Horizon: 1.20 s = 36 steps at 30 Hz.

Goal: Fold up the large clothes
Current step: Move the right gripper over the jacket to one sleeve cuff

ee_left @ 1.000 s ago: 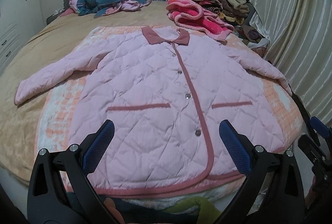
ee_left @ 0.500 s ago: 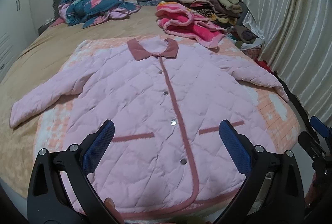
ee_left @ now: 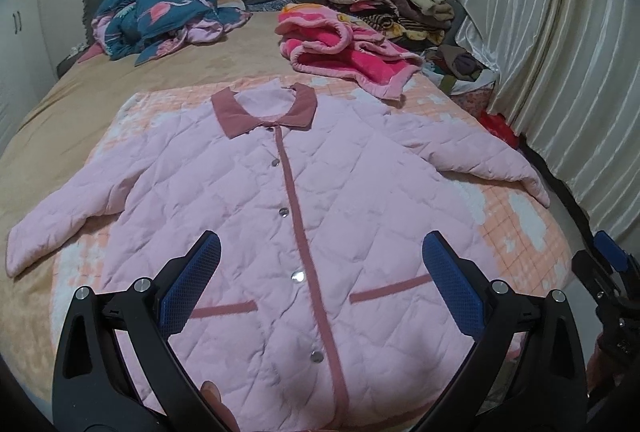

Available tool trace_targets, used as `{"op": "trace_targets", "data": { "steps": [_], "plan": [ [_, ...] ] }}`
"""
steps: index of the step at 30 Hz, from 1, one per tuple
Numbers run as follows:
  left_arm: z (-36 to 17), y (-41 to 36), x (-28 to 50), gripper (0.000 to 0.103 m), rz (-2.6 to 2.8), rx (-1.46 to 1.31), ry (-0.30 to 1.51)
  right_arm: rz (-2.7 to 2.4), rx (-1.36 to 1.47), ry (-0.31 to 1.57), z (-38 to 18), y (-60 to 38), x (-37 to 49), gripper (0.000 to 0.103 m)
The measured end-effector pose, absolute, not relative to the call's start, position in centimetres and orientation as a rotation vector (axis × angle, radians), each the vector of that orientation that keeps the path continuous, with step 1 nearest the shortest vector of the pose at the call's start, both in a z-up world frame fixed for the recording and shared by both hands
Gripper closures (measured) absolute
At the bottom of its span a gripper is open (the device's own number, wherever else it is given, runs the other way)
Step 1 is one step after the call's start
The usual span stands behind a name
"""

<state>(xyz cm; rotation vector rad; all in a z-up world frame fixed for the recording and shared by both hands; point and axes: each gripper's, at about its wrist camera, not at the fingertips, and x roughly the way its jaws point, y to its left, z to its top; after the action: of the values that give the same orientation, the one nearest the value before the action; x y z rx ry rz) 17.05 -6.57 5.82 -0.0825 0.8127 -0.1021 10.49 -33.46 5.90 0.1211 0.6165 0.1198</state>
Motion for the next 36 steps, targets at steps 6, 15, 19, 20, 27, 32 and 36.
{"op": "trace_targets", "data": {
  "steps": [6, 15, 19, 20, 27, 32, 36],
  "plan": [
    [5.7, -8.7, 19.0, 0.008, -0.108, -0.058, 0.814, 0.088, 0.158, 0.613, 5.5, -35.5, 12.4, 0.004],
    [4.7, -12.0, 22.4, 0.008, -0.14, -0.041, 0.831, 0.026, 0.18, 0.639, 3.9, -38.2, 16.3, 0.004],
    [3.5, -13.4, 24.2, 0.008, -0.115, 0.008, 0.841, -0.015, 0.202, 0.669, 2.4, -39.8, 18.4, 0.004],
    [3.1, -13.7, 24.7, 0.008, -0.114, 0.012, 0.849, -0.03, 0.215, 0.676, 1.9, -40.3, 19.0, 0.004],
    [0.6, -15.6, 27.4, 0.008, -0.121, 0.027, 0.897, -0.139, 0.301, 0.718, -0.8, -44.6, 22.8, 0.004],
    [-0.9, -16.9, 28.9, 0.008, -0.122, 0.04, 0.929, -0.205, 0.369, 0.748, -2.8, -47.5, 24.8, 0.004],
    [-2.1, -17.9, 30.0, 0.008, -0.123, 0.054, 0.958, -0.23, 0.443, 0.764, -4.2, -49.5, 26.3, 0.004]
  ]
}}
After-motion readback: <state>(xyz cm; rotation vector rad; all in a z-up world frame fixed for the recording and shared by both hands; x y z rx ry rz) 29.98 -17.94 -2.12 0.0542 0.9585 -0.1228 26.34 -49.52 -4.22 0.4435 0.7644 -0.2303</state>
